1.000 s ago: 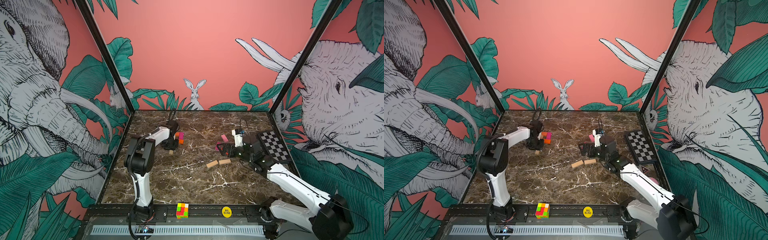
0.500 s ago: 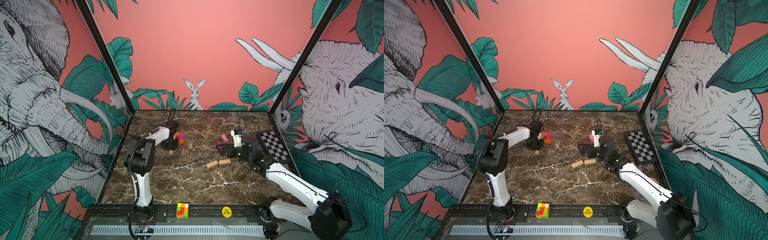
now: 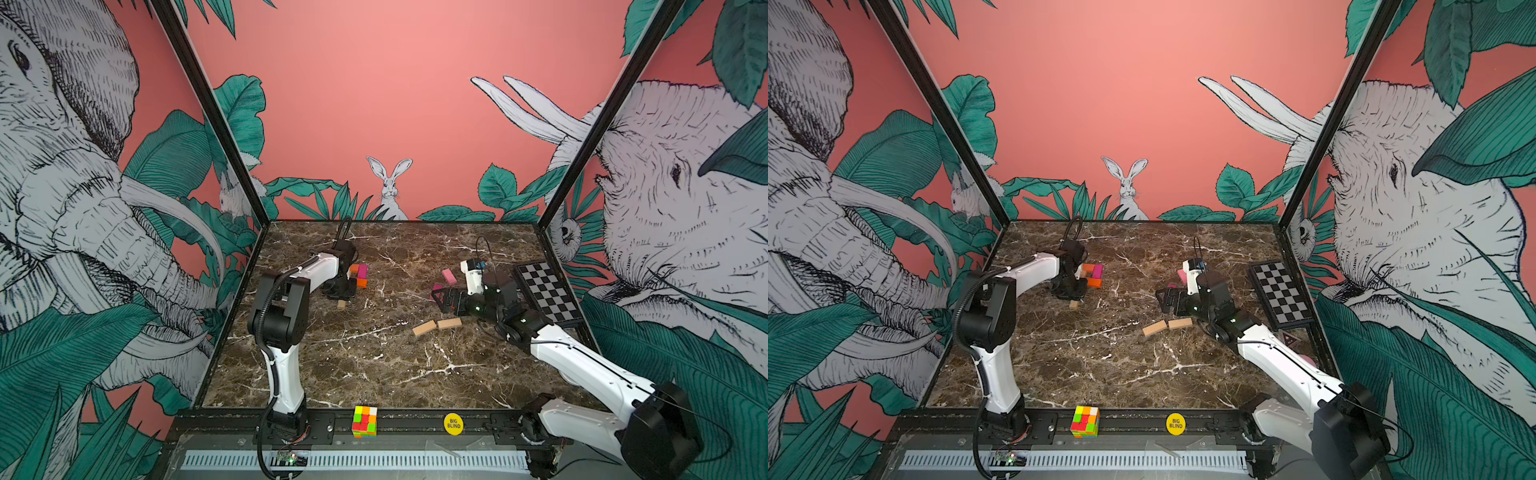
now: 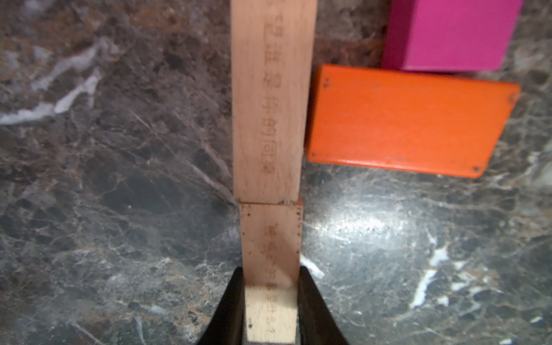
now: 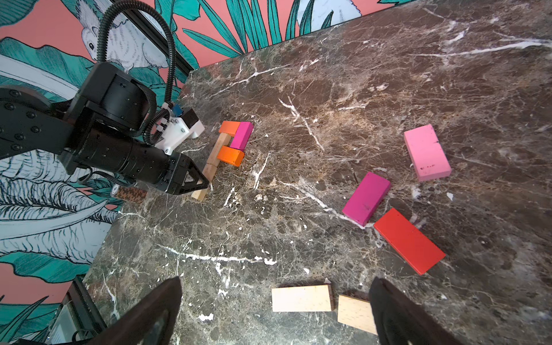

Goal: Assemble the letter p with building blocks
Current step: Assemble the building block at the center of the board.

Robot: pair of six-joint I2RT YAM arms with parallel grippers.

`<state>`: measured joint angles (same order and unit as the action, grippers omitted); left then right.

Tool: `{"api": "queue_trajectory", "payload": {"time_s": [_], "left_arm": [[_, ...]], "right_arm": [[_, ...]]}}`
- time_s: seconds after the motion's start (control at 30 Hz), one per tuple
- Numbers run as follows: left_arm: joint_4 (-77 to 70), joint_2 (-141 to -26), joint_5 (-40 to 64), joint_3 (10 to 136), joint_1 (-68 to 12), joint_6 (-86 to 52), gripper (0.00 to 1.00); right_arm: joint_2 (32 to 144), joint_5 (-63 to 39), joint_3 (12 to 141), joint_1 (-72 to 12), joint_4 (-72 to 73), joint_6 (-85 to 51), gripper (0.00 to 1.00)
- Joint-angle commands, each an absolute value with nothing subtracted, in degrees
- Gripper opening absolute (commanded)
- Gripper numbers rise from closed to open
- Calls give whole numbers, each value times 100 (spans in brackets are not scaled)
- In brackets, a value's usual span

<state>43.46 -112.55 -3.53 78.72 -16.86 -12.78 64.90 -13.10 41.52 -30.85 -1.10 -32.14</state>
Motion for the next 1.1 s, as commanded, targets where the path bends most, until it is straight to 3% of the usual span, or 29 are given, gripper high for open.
{"api": "queue_trajectory", "payload": {"time_s": [0.0, 0.23, 0.43, 0.63, 0.87, 1.07], "left_arm": [[4592, -11340, -389, 7875, -1644, -1210, 26], [4585, -11281, -363, 7840, -1643, -1194, 32], [4535, -11215, -333, 7777, -1644, -1193, 46], [4548, -11140, -274, 7761, -1637, -1193, 52], [4388, -10241, -177, 7522, -1678, -1373, 60], [3895, -9673, 510, 7520, -1438, -1736, 78]], "right_arm": [[6486, -1354, 4210, -3059, 53, -3261, 98], [6494, -1385, 4214, -3059, 73, -3287, 98], [6499, -1416, 4208, -3059, 97, -3313, 98], [6486, -1424, 4168, -3061, 132, -3340, 98], [6544, -1459, 4161, -3061, 227, -3374, 98], [6655, -1562, 4162, -3060, 352, -3436, 98]]}}
